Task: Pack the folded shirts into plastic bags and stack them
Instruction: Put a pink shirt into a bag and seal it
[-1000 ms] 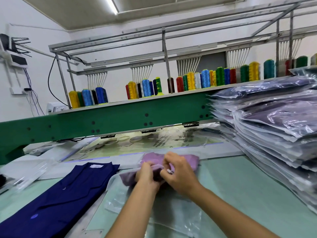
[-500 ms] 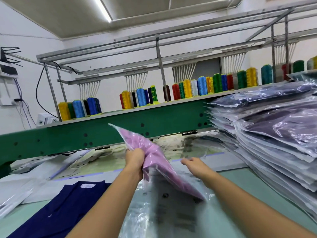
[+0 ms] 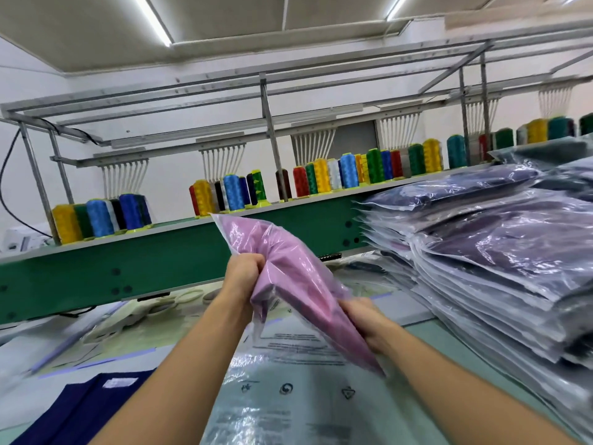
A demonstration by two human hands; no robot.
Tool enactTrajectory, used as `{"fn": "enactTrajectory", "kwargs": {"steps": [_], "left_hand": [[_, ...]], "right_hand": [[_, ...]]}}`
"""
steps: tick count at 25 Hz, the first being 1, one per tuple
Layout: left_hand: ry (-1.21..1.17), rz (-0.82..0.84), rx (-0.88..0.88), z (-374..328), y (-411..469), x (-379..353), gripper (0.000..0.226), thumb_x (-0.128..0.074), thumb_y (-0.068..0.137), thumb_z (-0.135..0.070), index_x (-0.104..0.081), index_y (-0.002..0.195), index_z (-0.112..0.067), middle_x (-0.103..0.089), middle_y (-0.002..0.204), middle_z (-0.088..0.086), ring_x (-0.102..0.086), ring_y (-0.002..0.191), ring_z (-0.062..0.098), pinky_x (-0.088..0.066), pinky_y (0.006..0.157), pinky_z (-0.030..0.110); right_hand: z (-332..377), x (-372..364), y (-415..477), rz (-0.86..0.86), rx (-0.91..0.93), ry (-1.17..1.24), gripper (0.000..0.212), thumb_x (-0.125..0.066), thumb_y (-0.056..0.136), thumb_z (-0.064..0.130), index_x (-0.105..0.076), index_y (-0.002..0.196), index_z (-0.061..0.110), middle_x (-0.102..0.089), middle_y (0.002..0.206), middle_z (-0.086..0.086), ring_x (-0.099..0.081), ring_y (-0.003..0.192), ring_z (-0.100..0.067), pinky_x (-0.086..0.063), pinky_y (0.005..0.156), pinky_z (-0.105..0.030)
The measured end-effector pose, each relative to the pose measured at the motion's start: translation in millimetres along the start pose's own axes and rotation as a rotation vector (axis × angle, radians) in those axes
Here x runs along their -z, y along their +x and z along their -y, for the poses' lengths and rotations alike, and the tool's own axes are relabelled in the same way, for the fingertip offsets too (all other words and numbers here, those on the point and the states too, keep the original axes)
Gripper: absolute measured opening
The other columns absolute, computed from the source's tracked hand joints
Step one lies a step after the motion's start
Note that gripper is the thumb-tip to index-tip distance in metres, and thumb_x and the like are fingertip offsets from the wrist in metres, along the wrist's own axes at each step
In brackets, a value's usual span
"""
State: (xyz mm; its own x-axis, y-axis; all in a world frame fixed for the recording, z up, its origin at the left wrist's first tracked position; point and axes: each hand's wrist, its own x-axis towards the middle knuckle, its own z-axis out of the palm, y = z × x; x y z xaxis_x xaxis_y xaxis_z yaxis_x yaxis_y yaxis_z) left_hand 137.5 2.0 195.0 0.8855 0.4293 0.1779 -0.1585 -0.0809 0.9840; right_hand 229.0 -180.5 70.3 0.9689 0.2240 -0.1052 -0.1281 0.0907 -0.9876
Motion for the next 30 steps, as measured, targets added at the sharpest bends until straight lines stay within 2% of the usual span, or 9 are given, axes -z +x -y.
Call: {"fn": "enactTrajectory", "kwargs": {"steps": [3, 6, 14, 17, 19, 21, 23, 26, 30], "left_hand": [[0.102, -0.052, -0.016, 4.7, 3.4, 14.5, 0.020, -0.044, 0.083, 0.008, -0.046, 0.067, -0.003, -0.043, 0.061, 0.009, -0.040, 0.050, 0.020, -0.027, 0.031, 0.015], [0.163, -0.042, -0.054, -1.5, 1.1, 21.2, 0.027, -0.043, 0.083, 0.008, -0.039, 0.061, -0.008, -0.037, 0.060, 0.009, -0.034, 0.051, 0.021, -0.023, 0.031, 0.017], [-0.135, 0.149, -0.081, -52.7, -38.0, -59.2, 0.023, -0.045, 0.079, 0.003, -0.040, 0.061, -0.011, -0.044, 0.061, 0.007, -0.046, 0.051, 0.018, -0.038, 0.044, 0.024], [-0.133, 0.244, -0.066, -57.6, -58.8, -109.5, 0.016, -0.044, 0.086, -0.002, -0.042, 0.073, -0.012, -0.045, 0.077, 0.007, -0.046, 0.068, 0.017, -0.043, 0.051, 0.025], [-0.220, 0.345, 0.042, -52.6, -71.5, -144.5, 0.004, -0.044, 0.089, -0.007, -0.047, 0.090, -0.009, -0.048, 0.079, 0.008, -0.051, 0.072, 0.021, -0.048, 0.053, 0.024], [-0.310, 0.485, 0.146, -44.2, -77.6, -180.1, 0.029, -0.044, 0.090, -0.008, -0.051, 0.117, -0.006, -0.051, 0.081, 0.011, -0.056, 0.075, 0.027, -0.053, 0.065, 0.033], [-0.289, 0.524, 0.140, -35.0, -75.5, -213.5, 0.054, -0.041, 0.092, -0.002, -0.039, 0.146, 0.001, -0.050, 0.078, 0.010, -0.055, 0.066, 0.023, -0.052, 0.054, 0.031], [-0.171, 0.510, 0.091, -20.1, -71.2, -253.1, 0.062, -0.039, 0.089, 0.010, -0.028, 0.149, 0.000, -0.053, 0.088, 0.015, -0.051, 0.064, 0.020, -0.046, 0.046, 0.027], [0.293, 0.425, -0.217, 1.1, -54.3, -284.2, 0.095, -0.053, 0.083, 0.009, -0.007, 0.160, -0.022, -0.038, 0.152, 0.014, -0.044, 0.131, 0.034, -0.044, 0.106, 0.047]], "right_hand": [[35.1, 11.8, -18.6, -0.129, 0.199, -0.242, 0.004, -0.058, 0.091, -0.001, -0.062, 0.091, -0.001, -0.064, 0.091, -0.018, -0.045, 0.057, -0.014, -0.035, 0.051, -0.031], [86.5, 25.7, -46.6, -0.171, 0.290, -0.543, 0.019, -0.053, 0.093, -0.003, -0.050, 0.078, 0.008, -0.058, 0.078, -0.016, -0.039, 0.049, -0.008, -0.032, 0.043, -0.024], [196.7, 115.0, -104.1, -0.423, 0.399, -0.890, 0.011, -0.053, 0.096, -0.001, -0.059, 0.087, 0.001, -0.057, 0.084, -0.012, -0.052, 0.068, -0.017, -0.046, 0.060, -0.028], [204.0, 175.0, -107.8, -0.536, 0.365, -1.028, 0.015, -0.052, 0.097, 0.000, -0.060, 0.108, -0.006, -0.065, 0.101, -0.020, -0.065, 0.087, -0.030, -0.057, 0.079, -0.040], [202.0, 213.7, -107.8, -0.628, 0.342, -1.051, 0.016, -0.052, 0.098, 0.005, -0.059, 0.110, -0.002, -0.066, 0.101, -0.018, -0.064, 0.085, -0.028, -0.052, 0.067, -0.035], [201.3, 254.1, -105.3, -0.700, 0.298, -1.119, 0.016, -0.052, 0.099, 0.011, -0.059, 0.110, 0.001, -0.066, 0.103, -0.016, -0.061, 0.082, -0.022, -0.041, 0.058, -0.028], [200.6, 295.2, -100.5, -0.772, 0.238, -1.212, 0.022, -0.052, 0.099, 0.016, -0.057, 0.117, 0.004, -0.066, 0.106, -0.014, -0.060, 0.081, -0.019, -0.040, 0.057, -0.025], [196.1, 348.3, -94.8, -0.895, 0.155, -1.290, 0.036, -0.054, 0.099, 0.030, -0.050, 0.130, 0.012, -0.066, 0.111, -0.009, -0.063, 0.095, -0.025, -0.055, 0.083, -0.039], [179.6, 405.9, -72.2, -1.018, 0.093, -1.409, 0.044, -0.049, 0.100, 0.047, -0.046, 0.136, 0.023, -0.064, 0.123, -0.014, -0.060, 0.111, -0.034, -0.047, 0.100, -0.050]]}}
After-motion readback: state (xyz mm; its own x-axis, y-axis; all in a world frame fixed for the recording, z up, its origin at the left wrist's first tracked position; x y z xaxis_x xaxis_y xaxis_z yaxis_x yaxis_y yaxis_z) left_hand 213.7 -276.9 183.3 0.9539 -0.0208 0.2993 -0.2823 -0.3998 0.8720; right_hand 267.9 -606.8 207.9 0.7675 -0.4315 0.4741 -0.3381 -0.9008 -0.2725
